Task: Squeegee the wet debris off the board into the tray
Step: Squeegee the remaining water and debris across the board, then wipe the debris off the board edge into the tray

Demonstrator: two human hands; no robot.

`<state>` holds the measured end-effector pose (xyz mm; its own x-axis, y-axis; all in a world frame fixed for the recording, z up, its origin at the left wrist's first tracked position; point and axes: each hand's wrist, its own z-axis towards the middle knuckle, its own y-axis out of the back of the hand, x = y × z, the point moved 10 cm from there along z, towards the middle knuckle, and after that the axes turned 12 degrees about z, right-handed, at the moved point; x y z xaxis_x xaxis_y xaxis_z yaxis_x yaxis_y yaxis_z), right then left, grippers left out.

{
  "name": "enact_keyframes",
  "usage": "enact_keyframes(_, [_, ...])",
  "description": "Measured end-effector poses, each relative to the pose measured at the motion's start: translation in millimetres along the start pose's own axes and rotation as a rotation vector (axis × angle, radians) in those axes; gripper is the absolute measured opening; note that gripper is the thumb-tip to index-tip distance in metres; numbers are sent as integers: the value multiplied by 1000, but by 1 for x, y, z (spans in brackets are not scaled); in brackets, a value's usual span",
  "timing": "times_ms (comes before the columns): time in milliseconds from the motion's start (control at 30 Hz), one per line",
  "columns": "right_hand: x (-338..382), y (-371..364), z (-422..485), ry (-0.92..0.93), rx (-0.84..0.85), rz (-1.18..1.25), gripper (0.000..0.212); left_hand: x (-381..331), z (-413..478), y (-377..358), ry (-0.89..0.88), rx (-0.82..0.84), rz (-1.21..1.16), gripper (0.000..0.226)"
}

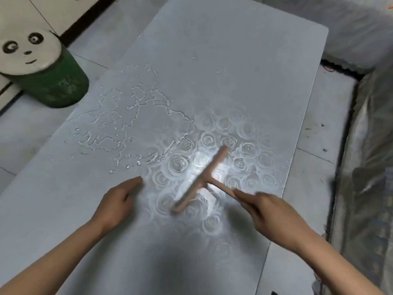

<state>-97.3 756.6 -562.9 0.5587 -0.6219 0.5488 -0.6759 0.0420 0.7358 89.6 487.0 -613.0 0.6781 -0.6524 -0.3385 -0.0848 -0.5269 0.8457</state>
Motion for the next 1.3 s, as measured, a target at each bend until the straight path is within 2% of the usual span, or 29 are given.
enact_keyframes(33, [-7,0,-15,-42,11,-39,42,8,-2,5,-8,-28,43,56])
enact_keyframes(100, [-9,-9,-24,-132,29,-45,43,29,-5,3,11,25,166,57])
enact_keyframes(267, [59,-31,50,-92,-27,9,47,75,-12,-6,115,230,399,64])
enact_keyframes(367, [89,-24,75,-99,-38,22,39,84,-14,-1,125,271,417,63])
enact_keyframes(500, [118,-1,41,-108,-101,-12,39,94,-18,22,107,295,425,62])
enact_keyframes(700, [159,3,16,-202,47,-65,38,100,-41,78,152,315,340,60])
enact_keyframes(800, [183,-4,10,-193,51,-10,41,111,-56,104,158,300,307,60])
enact_keyframes(900, [209,-36,-1,-224,52,102,41,132,-56,118,133,277,315,60])
enact_keyframes(1033, [233,-89,-7,-309,-11,295,41,174,-48,122,108,336,333,58])
enact_keyframes(1100, [257,-121,1,-352,-32,305,42,205,-34,130,94,359,333,58])
enact_keyframes(1133, [295,-158,34,-417,-41,352,43,257,-18,150,84,394,348,57])
enact_keyframes(1300, [313,-178,58,-483,-132,321,68,261,-19,137,32,442,315,57])
